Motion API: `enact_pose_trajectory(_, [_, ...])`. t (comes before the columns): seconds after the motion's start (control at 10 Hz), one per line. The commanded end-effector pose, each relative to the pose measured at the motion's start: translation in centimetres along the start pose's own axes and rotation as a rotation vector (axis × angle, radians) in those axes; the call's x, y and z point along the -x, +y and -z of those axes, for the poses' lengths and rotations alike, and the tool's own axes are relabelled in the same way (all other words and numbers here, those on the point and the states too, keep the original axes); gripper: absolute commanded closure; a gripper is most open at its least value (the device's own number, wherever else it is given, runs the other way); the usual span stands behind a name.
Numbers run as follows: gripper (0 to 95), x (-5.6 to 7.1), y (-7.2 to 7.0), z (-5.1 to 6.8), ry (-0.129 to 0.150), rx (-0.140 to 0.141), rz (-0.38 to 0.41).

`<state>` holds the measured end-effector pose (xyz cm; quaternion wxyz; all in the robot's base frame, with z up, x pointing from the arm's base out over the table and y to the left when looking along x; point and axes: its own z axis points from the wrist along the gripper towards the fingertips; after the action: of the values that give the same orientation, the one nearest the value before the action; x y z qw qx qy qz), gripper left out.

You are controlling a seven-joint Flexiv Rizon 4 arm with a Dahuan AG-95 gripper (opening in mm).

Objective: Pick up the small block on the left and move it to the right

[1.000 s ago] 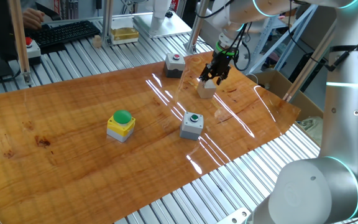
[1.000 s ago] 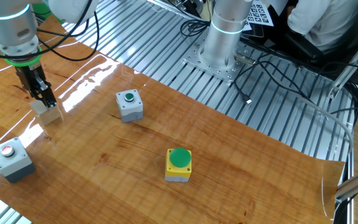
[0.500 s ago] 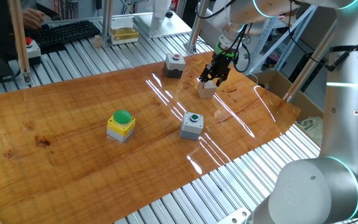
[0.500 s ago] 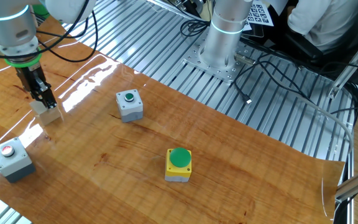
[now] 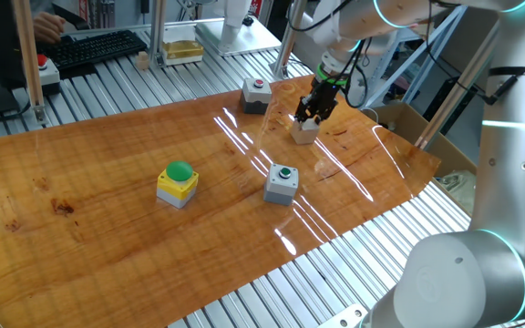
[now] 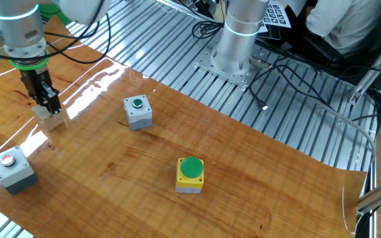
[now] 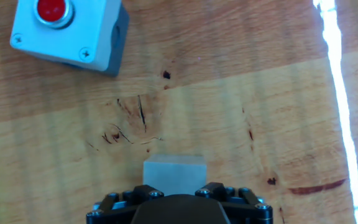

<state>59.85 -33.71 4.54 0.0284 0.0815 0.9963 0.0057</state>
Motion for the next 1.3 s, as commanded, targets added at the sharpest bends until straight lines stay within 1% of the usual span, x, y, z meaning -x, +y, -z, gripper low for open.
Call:
enact_pose_trajectory(0.1, [95.0,0.3,0.5,0.1,0.012,0.002,-0.001])
enact_pose_trajectory(0.4, [95.0,-0.6,3.8,1.8,0.017,0.011,0.008])
enact_pose_trajectory(0.5, [95.0,-1.2,5.3,2.7,0.023,0.009,0.018])
enact_pose_trajectory(0.6, [95.0,-1.9,6.7,3.5,0.039,0.008,0.019])
enact_pose_trajectory(0.7, [95.0,-2.4,7.9,4.2,0.048,0.006,0.022])
enact_pose_trajectory(0.8, [95.0,-2.9,9.2,4.8,0.065,0.003,0.022])
enact_pose_trajectory(0.9, [95.0,-3.1,10.0,5.0,0.074,0.0,0.016])
enact_pose_trajectory(1.0, [95.0,-3.5,11.7,5.4,0.08,-0.009,-0.001])
enact_pose_trajectory(1.2, [95.0,-4.0,14.1,5.6,0.09,-0.016,-0.022])
enact_pose_trajectory(1.3, [95.0,-4.1,14.9,5.6,0.09,-0.018,-0.031])
